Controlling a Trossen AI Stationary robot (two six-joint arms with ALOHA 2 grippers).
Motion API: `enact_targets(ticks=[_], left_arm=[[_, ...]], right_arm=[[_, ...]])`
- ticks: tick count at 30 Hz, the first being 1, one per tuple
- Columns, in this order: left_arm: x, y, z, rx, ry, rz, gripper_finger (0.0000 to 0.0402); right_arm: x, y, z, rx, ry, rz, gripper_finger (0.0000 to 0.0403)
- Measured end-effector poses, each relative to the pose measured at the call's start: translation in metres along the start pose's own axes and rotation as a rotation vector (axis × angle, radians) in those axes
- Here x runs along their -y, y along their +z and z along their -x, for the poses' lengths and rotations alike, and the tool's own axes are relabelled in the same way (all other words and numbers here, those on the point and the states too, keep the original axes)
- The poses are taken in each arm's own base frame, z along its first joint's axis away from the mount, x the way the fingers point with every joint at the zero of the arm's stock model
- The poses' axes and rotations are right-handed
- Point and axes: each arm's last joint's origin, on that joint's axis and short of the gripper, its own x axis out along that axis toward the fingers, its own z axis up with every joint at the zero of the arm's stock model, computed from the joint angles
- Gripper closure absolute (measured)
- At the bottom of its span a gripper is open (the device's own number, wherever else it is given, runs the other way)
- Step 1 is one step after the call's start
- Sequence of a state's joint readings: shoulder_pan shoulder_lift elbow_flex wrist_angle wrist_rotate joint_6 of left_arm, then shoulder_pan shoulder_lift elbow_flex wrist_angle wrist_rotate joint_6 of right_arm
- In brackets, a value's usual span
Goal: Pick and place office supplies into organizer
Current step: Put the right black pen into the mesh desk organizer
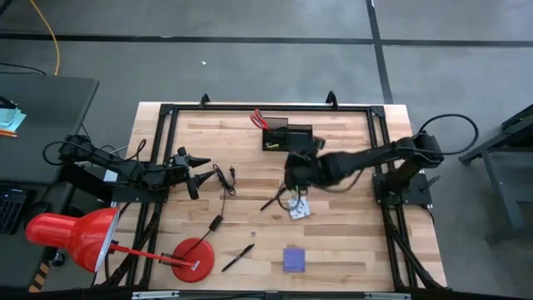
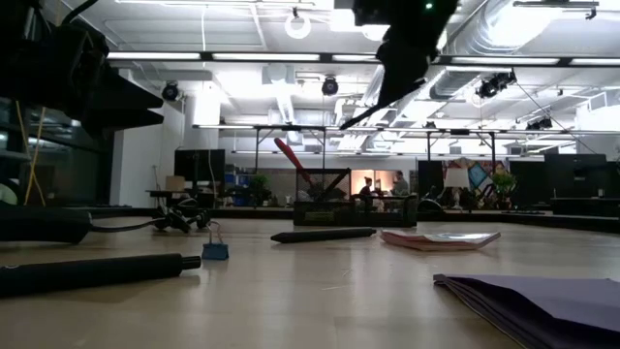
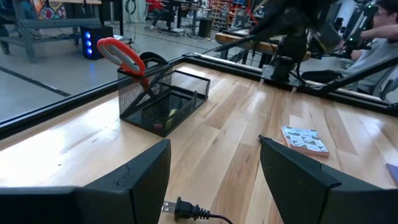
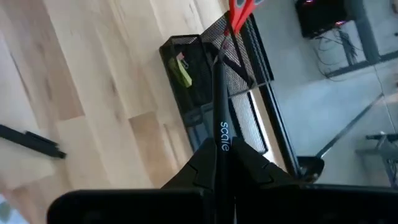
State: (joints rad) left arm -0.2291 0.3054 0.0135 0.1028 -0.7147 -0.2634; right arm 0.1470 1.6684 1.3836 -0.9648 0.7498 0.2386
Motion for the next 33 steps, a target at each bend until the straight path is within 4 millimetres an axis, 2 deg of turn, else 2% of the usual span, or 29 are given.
enact_targets(ticks=[10, 15, 20, 25, 33], left_arm=[[0.0, 0.0, 0.0, 0.0, 0.0, 0.0, 0.0169], [0.0, 0.0, 0.0, 0.0, 0.0, 0.0, 0.0169], [0.0, 0.0, 0.0, 0.0, 0.0, 0.0, 0.0169], [0.0, 0.0, 0.0, 0.0, 0.0, 0.0, 0.0169], [0.0, 0.0, 0.0, 0.0, 0.0, 0.0, 0.0169]], right_arm=[[0.06, 0.023, -0.024, -0.039, 0.098, 0.174, 0.0393], [0.09, 0.025, -0.04, -0.056, 0.139, 0.211, 0.0391], [0.112, 0.024, -0.065, -0.088, 0.153, 0.261, 0.0389], [0.125, 0.036, -0.078, -0.073, 0.214, 0.285, 0.0389], [0.12, 0.059, -0.099, -0.174, 0.224, 0.399, 0.039]])
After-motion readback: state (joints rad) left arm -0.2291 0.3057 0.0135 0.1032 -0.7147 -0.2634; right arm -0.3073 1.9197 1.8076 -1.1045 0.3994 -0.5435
